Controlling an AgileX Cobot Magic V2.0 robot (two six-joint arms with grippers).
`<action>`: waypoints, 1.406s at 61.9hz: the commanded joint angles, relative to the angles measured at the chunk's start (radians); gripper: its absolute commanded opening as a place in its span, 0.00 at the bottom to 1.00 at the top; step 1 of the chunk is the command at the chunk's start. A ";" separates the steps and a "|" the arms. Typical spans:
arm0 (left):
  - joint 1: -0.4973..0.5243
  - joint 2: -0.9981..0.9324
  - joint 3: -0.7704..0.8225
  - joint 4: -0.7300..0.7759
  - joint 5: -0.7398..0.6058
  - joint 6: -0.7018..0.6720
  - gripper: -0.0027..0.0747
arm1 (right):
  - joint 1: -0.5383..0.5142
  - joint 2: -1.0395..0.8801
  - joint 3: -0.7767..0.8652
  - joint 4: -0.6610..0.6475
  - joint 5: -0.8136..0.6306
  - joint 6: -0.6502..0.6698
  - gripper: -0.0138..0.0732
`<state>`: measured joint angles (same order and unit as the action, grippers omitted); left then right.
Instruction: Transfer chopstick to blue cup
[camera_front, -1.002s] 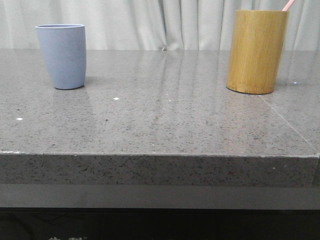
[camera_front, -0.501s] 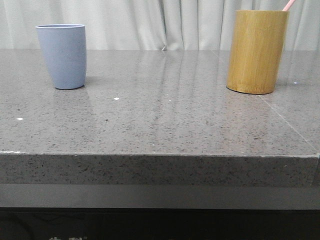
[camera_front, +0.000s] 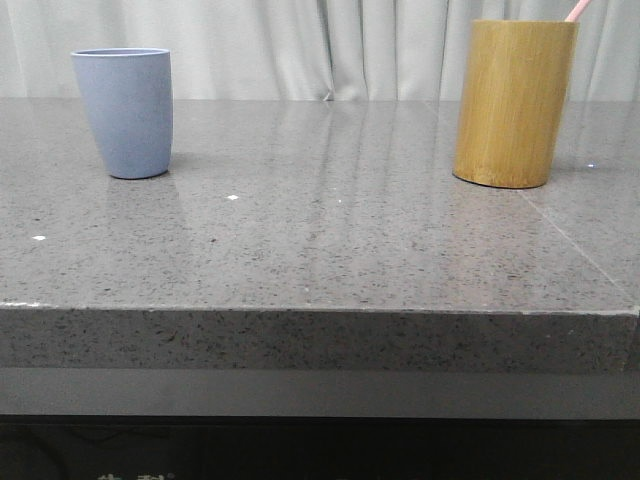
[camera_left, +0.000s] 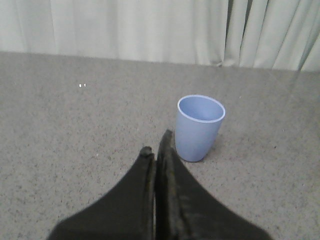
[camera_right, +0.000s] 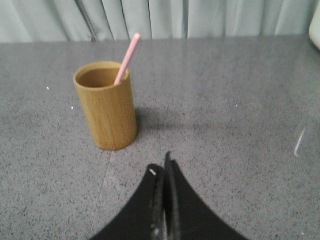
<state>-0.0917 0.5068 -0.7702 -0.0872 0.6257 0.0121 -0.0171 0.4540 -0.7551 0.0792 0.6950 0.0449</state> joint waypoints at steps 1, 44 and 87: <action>-0.007 0.046 -0.033 -0.009 -0.041 -0.012 0.01 | -0.005 0.053 -0.034 -0.011 -0.047 -0.005 0.08; -0.007 0.177 -0.033 -0.011 -0.013 0.032 0.45 | -0.004 0.141 -0.034 -0.010 0.127 -0.069 0.75; -0.056 0.618 -0.438 -0.011 0.057 0.111 0.63 | -0.004 0.141 -0.034 0.005 0.133 -0.069 0.85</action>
<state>-0.1175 1.0772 -1.1131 -0.0872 0.7325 0.1152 -0.0171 0.5854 -0.7551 0.0792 0.8841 -0.0151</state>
